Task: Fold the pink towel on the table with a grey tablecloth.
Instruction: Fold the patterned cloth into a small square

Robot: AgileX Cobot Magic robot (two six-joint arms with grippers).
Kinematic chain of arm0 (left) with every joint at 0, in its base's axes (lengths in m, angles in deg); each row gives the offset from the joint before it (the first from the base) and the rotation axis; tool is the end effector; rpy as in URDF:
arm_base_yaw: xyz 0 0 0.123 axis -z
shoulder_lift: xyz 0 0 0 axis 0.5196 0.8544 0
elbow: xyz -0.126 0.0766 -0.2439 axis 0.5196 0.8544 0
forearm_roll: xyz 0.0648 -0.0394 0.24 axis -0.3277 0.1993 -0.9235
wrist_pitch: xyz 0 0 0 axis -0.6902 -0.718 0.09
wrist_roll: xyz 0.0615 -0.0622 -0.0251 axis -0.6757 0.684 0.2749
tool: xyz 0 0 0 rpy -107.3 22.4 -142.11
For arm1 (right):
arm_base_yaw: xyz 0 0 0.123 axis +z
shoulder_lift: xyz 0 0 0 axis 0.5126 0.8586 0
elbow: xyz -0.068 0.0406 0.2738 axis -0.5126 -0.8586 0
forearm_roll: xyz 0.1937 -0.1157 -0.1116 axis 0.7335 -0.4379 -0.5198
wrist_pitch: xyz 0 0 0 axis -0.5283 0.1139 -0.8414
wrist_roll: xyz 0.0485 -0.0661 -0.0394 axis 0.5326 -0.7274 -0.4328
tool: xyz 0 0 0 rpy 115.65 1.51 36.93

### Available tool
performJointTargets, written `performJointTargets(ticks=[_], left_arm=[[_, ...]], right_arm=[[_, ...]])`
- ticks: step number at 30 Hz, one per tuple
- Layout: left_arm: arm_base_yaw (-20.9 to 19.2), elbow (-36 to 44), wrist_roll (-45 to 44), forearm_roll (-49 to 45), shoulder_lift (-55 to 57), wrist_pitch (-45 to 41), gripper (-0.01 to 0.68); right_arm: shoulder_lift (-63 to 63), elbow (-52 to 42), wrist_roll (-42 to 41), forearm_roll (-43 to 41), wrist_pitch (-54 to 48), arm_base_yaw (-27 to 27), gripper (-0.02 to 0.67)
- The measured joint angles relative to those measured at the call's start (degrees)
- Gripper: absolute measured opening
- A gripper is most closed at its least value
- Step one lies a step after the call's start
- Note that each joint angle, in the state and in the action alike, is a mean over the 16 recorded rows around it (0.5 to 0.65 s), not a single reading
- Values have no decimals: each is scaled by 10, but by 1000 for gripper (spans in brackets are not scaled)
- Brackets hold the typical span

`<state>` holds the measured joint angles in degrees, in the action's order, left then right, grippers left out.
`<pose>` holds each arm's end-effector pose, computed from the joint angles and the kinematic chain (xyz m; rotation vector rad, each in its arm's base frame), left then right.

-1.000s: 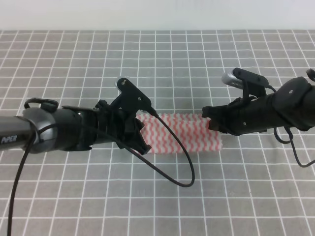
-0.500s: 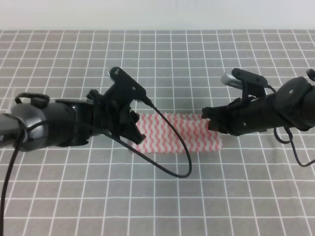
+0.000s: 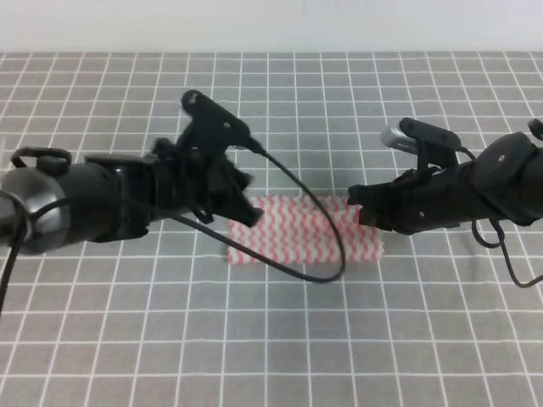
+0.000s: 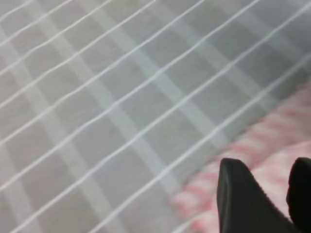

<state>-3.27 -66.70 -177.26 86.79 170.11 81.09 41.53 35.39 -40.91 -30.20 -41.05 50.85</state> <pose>0.3449 -0.1890 0.2065 0.8420 2.0258 -0.1776 0.3583 0.1560 0.1774 0.0227 2.5363 0.6684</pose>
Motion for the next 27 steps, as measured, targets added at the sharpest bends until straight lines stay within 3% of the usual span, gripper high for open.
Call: performJointTargets(ticks=[11, 27], left_arm=[[0, 0, 52, -4, 38, -124, 212], [0, 0, 50, -5, 62, -140, 213]], right_arm=[[0, 0, -1, 1, 1, 0, -15], [0, 0, 0, 4, 19, 0, -14]])
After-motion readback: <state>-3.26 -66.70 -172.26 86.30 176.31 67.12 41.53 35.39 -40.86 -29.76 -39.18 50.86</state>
